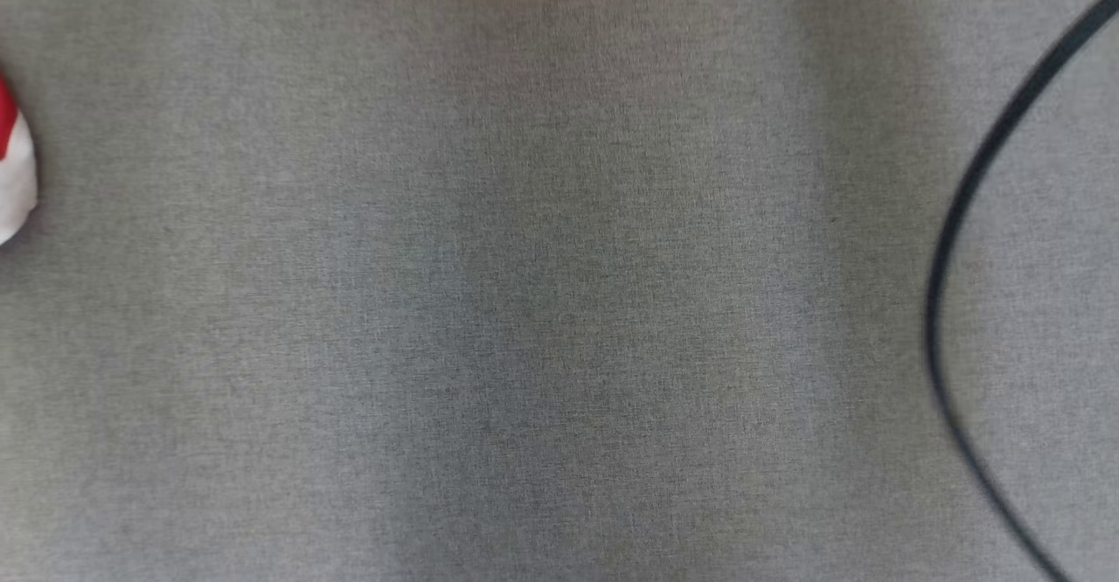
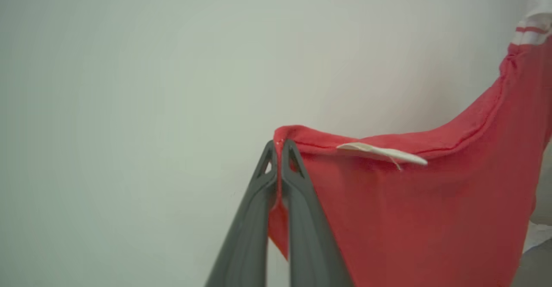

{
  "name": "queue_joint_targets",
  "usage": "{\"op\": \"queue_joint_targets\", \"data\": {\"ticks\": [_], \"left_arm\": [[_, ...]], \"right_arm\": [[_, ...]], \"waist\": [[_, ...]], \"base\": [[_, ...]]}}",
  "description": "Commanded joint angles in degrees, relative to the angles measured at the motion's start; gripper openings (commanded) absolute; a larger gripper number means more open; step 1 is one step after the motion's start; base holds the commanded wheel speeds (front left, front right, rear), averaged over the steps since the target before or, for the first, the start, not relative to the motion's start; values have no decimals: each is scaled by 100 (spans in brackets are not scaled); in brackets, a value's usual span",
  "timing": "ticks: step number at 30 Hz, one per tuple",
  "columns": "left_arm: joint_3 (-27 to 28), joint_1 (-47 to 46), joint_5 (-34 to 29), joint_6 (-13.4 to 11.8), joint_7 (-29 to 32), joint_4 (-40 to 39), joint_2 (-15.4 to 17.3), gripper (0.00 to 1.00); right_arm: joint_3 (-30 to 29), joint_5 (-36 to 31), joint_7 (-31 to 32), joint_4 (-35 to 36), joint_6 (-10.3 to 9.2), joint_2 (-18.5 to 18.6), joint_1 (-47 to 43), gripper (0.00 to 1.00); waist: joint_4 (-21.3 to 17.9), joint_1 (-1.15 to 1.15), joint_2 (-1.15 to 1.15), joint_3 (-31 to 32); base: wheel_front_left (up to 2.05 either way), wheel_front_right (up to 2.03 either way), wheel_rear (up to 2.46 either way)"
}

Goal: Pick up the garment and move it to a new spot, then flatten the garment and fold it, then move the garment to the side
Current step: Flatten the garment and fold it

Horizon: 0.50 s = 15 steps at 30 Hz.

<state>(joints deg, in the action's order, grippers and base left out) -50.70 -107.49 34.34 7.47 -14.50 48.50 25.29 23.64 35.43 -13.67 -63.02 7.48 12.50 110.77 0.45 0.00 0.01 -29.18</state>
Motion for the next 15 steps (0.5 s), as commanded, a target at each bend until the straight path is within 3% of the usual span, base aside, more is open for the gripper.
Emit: {"op": "queue_joint_targets", "data": {"ticks": [1,7,15], "left_arm": [[-15,271,66,-4,-42,-63,25,0],[333,1134,-10,-98,-66,-866,339,0],[926,3464,70,-554,-68,-2700,787,0]], "right_arm": [[174,118,55,132,3,29,-261,0],[857,758,233,949,3,281,-1242,0],[1477,1699,125,2340,3,727,-3320,0]], "waist": [[-36,0,-1,-95],[-177,0,-1,62],[-357,0,-1,677]], "base": [[0,0,0],[0,0,0],[0,0,0]]}}
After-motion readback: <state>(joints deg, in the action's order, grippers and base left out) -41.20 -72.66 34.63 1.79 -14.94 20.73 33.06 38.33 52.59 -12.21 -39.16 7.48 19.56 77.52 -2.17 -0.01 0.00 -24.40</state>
